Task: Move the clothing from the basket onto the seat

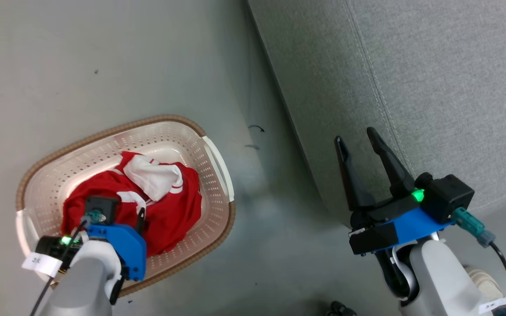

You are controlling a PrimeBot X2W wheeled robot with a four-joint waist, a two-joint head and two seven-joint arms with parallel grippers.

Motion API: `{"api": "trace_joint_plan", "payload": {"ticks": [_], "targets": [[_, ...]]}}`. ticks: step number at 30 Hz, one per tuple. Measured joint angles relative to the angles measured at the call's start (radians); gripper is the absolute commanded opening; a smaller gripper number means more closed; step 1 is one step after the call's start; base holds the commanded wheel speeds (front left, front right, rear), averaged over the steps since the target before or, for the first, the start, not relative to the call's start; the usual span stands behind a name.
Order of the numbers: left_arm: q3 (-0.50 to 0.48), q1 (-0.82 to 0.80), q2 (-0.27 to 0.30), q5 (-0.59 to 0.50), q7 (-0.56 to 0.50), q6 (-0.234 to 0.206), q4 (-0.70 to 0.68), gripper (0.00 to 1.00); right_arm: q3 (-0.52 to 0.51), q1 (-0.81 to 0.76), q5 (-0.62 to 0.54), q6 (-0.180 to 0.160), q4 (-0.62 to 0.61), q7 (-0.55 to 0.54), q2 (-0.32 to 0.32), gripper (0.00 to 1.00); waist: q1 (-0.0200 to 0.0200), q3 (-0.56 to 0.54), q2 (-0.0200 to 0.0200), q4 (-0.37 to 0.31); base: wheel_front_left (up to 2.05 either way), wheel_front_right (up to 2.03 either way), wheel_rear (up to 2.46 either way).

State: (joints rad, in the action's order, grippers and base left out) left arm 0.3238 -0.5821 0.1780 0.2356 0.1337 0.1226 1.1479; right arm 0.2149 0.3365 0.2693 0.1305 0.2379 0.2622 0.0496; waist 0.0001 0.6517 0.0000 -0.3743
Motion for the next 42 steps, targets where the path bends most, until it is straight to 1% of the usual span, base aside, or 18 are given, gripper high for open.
{"api": "trace_joint_plan", "payload": {"ticks": [7,11,15,16,17,18,28,35,42], "targets": [[0.011,-0.069,0.036,-0.009,-0.001,-0.013,0.043,1.0,-0.013,0.015,0.016,0.0,-0.03,0.0,0.0,1.0,0.0,0.061,0.0,-0.026,0.0,0.0,0.0],[0.016,-0.089,0.042,-0.008,-0.045,-0.016,0.078,1.0,-0.012,0.017,0.025,0.0,-0.036,0.0,0.0,1.0,0.0,0.082,0.0,-0.036,0.0,0.0,0.0],[0.018,-0.111,0.05,-0.006,-0.054,-0.018,0.092,1.0,-0.007,0.019,0.033,0.0,-0.041,0.0,0.0,1.0,0.0,0.093,0.0,-0.041,0.0,0.0,0.0],[0.021,-0.115,0.05,-0.006,-0.061,-0.021,0.096,0.5,-0.007,0.019,0.033,0.0,-0.041,0.0,0.0,1.0,0.0,0.094,0.0,-0.041,0.0,0.0,0.0],[0.023,-0.117,0.05,-0.006,-0.067,-0.021,0.1,0.21,-0.007,0.019,0.035,0.0,-0.041,0.0,0.0,1.0,0.0,0.095,0.0,-0.041,0.0,0.0,0.0],[0.024,-0.119,0.05,-0.005,-0.076,-0.022,0.104,0.0,-0.007,0.019,0.035,0.0,-0.04,0.0,0.0,1.0,0.0,0.094,0.0,-0.04,0.0,0.0,0.0],[0.031,-0.128,0.04,0.028,-0.086,-0.008,0.119,0.0,-0.011,0.028,0.052,0.0,-0.034,0.0,0.0,1.0,-0.0001,0.082,0.0,-0.03,0.0,0.0,0.0],[0.037,-0.127,0.02,0.052,-0.055,0.001,0.122,0.0,-0.024,0.029,0.049,0.0,-0.026,0.0,0.0,1.0,-0.0001,0.053,0.0,-0.007,0.0,0.0,0.0],[0.064,-0.104,-0.04,0.073,-0.044,0.003,0.124,0.0,-0.024,0.032,0.028,0.0,0.003,0.0,-0.001,1.0,-0.0001,-0.022,0.0,0.034,0.0,0.0,0.0]]}}
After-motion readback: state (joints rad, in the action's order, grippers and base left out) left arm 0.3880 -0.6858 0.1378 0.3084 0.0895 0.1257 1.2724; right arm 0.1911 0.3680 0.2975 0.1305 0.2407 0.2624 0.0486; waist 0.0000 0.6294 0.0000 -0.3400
